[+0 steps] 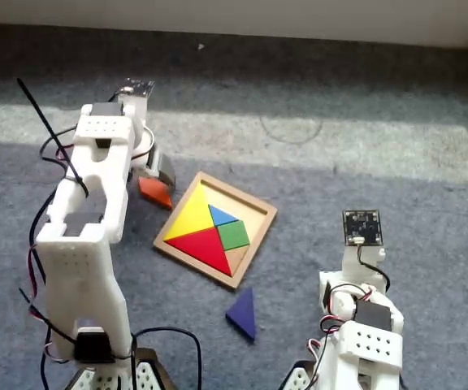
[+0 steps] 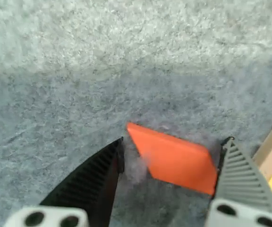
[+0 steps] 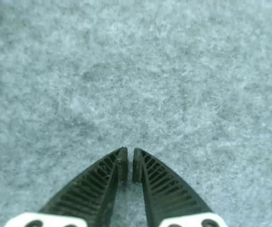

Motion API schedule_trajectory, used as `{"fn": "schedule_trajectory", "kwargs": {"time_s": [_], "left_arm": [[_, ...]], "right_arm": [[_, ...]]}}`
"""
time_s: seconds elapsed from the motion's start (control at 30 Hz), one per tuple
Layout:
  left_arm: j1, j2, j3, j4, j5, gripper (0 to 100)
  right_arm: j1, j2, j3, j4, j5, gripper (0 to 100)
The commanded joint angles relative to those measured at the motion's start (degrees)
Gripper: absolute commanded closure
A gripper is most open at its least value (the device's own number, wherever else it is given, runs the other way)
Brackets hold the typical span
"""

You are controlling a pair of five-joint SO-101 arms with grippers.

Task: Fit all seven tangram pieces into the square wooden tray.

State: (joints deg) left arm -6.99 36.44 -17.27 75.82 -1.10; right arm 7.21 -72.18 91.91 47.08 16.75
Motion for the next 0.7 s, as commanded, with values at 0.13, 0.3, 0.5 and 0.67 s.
{"fn": "schedule_trajectory", "kwargs": {"time_s": [0.13, 0.3, 0.5, 0.67], "left_arm": [[-0.7, 9.9, -17.4, 12.0, 0.5, 68], [-0.3, 12.6, -21.4, 12.8, 0.5, 71], [0.8, 12.9, -21.5, 12.7, 0.3, 83], [0.8, 12.9, -21.5, 12.4, 0.4, 89]], "right_arm": [[0.7, -0.6, 0.0, -0.8, 0.7, 96.4], [0.7, -0.6, 0.1, -0.7, 0.7, 96.4], [0.7, -0.6, 0.7, -0.7, 0.7, 96.4], [0.7, -0.6, 0.8, -0.7, 0.7, 96.4]]}}
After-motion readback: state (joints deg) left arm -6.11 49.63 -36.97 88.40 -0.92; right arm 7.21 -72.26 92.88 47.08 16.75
